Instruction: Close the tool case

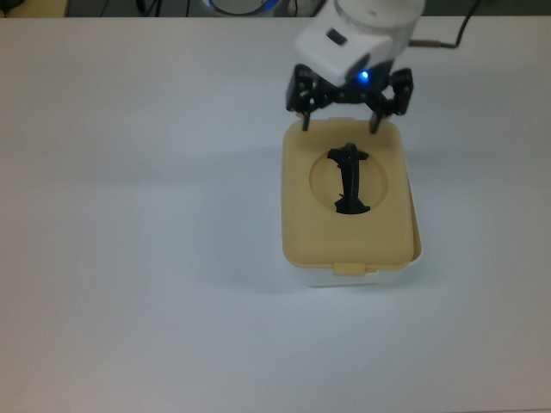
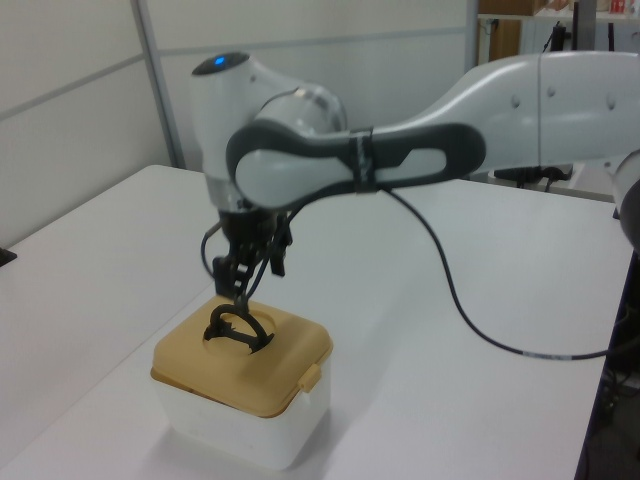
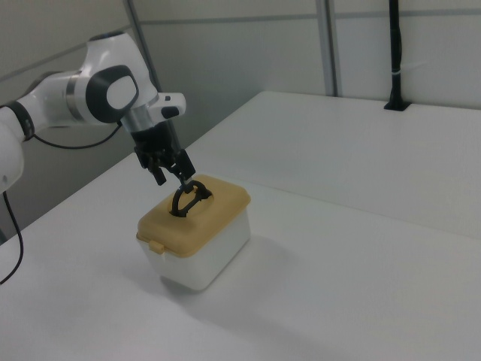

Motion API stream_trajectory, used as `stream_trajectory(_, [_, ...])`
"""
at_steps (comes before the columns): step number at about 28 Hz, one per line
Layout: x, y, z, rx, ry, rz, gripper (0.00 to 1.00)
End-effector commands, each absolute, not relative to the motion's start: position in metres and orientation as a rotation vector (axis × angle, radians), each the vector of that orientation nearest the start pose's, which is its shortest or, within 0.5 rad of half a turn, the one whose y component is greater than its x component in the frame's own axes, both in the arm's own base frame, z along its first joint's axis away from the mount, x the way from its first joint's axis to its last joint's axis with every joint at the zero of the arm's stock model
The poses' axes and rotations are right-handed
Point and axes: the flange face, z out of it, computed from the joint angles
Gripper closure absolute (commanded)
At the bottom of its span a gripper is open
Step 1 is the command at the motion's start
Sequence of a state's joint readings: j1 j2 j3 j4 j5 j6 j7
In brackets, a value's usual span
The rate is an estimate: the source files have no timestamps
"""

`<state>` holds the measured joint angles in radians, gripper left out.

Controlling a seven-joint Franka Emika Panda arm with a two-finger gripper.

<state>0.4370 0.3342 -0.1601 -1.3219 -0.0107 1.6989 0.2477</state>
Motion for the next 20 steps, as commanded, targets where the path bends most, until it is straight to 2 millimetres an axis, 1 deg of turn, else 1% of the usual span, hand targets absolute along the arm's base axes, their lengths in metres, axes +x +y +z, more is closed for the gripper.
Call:
stream_trajectory(1, [0.62,0.158,0.578,-3.19,-0.088,-0.037,0.0])
stream_trajectory(2, [0.618,0.146,0.582,-3.191,-0.092,-0.015,0.0])
stream_trajectory(6, [0.614,0.119,0.596,-3.182,-0.084,-0.018,0.0])
stream_trajectory(7, [0.613,0.107,0.601,-3.177,-0.065,-0.023,0.0])
stream_trajectory(9, [0.61,0.094,0.608,-3.174,-0.039,-0.016,0.0])
stream_trajectory(11, [0.606,0.085,0.613,-3.172,-0.023,-0.002,0.0])
stream_trajectory(12, [0.603,0.074,0.617,-3.171,0.002,0.018,0.0])
stream_trajectory(15, [0.597,0.058,0.624,-3.168,0.037,0.034,0.0])
stream_trajectory(18, [0.592,0.041,0.627,-3.168,0.08,0.042,0.0])
stream_trajectory(20, [0.589,0.033,0.628,-3.165,0.097,0.043,0.0])
